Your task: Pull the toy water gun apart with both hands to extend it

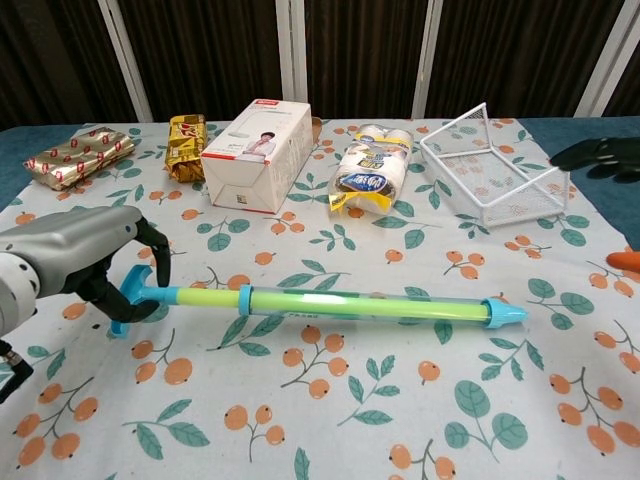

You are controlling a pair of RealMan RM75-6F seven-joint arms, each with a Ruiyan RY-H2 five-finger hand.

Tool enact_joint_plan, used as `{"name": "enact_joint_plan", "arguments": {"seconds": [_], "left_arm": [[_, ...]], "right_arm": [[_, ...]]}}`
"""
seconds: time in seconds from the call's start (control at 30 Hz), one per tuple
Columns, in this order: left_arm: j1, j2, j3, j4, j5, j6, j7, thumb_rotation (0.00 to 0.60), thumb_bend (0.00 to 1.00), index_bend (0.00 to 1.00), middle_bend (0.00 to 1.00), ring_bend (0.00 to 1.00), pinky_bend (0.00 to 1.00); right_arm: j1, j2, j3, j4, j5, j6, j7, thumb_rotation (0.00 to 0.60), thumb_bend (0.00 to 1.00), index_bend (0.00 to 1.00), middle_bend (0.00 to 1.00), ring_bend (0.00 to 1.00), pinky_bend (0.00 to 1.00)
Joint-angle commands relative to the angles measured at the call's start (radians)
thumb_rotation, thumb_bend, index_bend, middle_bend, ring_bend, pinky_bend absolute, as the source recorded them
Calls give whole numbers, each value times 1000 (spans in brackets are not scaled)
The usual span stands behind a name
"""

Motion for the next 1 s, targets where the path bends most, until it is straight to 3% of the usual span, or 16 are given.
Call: {"name": "enact_joint_plan", "arguments": {"seconds": [0.03,0.37,0.5,0.63,1.0], "left_arm": [[-6,-7,-4,-6,-7,4,9,600,521,592,268,62,133],[-22,-15,-7,-38,-20,24,33,600,520,591,268,62,133],[-25,-3,-7,-54,-21,29,35,600,521,591,268,62,133],[-27,7,-6,-64,-24,30,33,600,521,590,268,62,133],[-28,5,12,-53,-30,28,23,600,521,590,268,62,133]], "right_arm": [[84,-90,4,-34,144,-18,-135,600,418,0,0,0,0],[181,-273,-6,50,364,77,-302,600,418,0,0,0,0],[204,-313,-7,101,428,114,-344,600,417,66,0,0,0],[211,-348,-7,143,453,154,-357,600,418,191,0,0,0],[220,-398,-21,201,479,171,-359,600,417,275,0,0,0]]}}
